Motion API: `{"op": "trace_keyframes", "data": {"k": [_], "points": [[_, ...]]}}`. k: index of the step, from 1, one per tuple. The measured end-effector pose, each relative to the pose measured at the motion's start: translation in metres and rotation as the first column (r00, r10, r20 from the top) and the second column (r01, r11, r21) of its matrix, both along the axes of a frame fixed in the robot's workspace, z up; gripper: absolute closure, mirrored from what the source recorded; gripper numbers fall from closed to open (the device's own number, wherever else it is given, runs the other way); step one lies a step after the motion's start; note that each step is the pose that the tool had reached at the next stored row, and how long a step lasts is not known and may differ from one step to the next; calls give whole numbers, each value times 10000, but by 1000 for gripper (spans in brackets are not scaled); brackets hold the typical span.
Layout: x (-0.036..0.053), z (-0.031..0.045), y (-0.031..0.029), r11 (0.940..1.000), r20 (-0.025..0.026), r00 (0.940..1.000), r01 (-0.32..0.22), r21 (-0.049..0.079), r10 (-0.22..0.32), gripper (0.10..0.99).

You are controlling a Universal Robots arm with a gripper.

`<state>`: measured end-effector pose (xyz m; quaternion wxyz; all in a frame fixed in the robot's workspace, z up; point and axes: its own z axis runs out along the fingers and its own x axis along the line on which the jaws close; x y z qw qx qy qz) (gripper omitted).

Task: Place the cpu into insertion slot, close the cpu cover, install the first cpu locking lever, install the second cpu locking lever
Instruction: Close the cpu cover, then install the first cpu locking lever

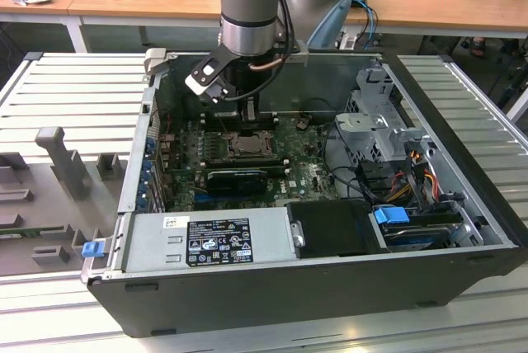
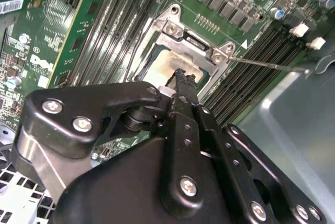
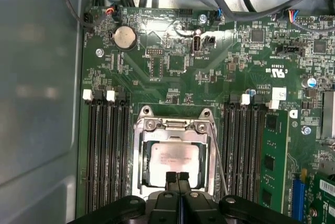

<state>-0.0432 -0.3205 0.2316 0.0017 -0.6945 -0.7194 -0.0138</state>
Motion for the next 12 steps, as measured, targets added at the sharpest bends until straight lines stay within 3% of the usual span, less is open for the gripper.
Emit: {"op": "trace_keyframes", "data": {"k": [12], "points": [[-20, 32, 0, 10000, -1, 10000, 0, -1, 0, 980]]}}
